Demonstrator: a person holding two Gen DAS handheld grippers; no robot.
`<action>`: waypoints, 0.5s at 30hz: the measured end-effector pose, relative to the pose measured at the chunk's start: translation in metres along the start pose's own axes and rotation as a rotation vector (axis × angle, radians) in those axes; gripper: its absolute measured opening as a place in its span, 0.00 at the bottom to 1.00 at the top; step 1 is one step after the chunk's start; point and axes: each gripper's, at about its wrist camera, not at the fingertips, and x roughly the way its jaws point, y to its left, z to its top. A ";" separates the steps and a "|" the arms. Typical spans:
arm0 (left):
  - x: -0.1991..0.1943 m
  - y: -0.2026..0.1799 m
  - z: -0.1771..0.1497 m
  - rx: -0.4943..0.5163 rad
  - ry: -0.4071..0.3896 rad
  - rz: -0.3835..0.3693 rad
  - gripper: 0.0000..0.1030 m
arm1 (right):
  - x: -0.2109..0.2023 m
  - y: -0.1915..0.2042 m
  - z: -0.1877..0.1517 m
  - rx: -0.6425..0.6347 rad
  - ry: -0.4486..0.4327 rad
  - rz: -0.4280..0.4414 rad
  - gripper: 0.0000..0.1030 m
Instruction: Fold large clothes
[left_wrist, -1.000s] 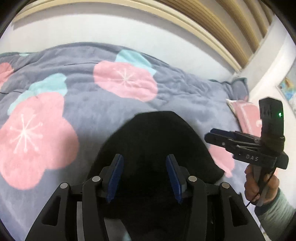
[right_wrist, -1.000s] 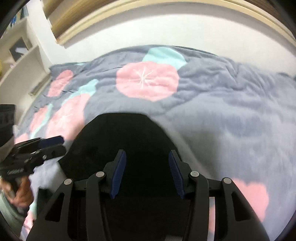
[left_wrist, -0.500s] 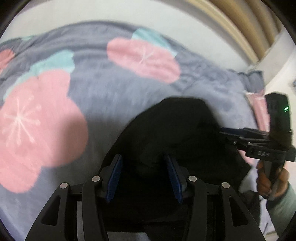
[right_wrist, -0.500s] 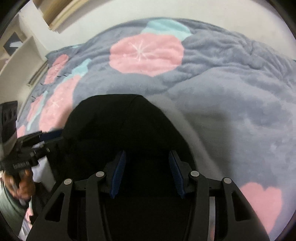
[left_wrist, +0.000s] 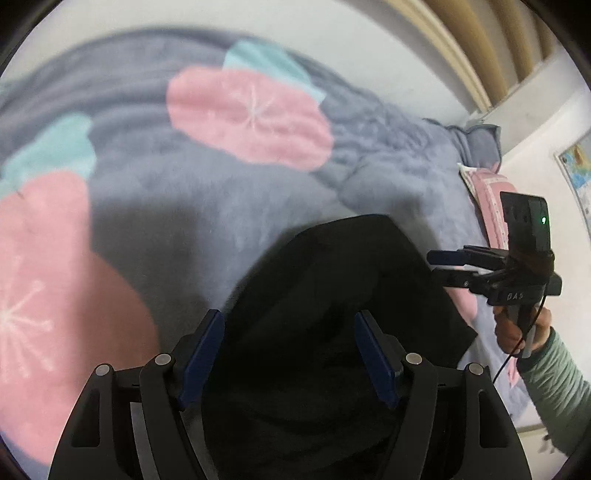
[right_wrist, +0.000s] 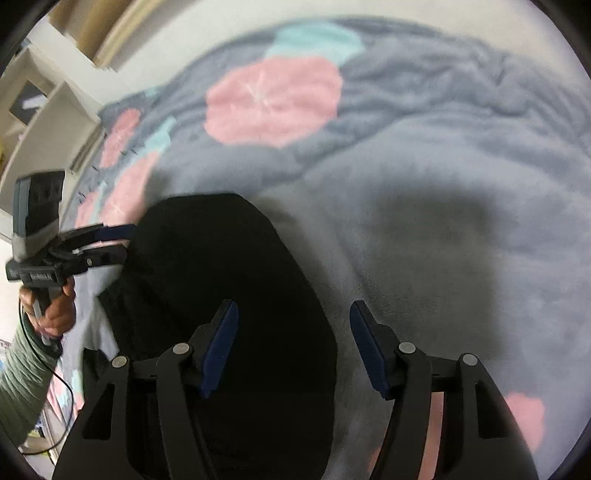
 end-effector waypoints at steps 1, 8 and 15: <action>0.007 0.005 0.001 -0.012 0.017 -0.014 0.71 | 0.009 -0.001 0.001 -0.006 0.013 0.009 0.64; 0.026 0.000 -0.007 0.000 0.007 -0.015 0.46 | 0.008 0.029 -0.004 -0.112 -0.045 0.019 0.18; -0.046 -0.047 -0.043 0.109 -0.125 -0.029 0.21 | -0.067 0.076 -0.048 -0.180 -0.157 -0.024 0.16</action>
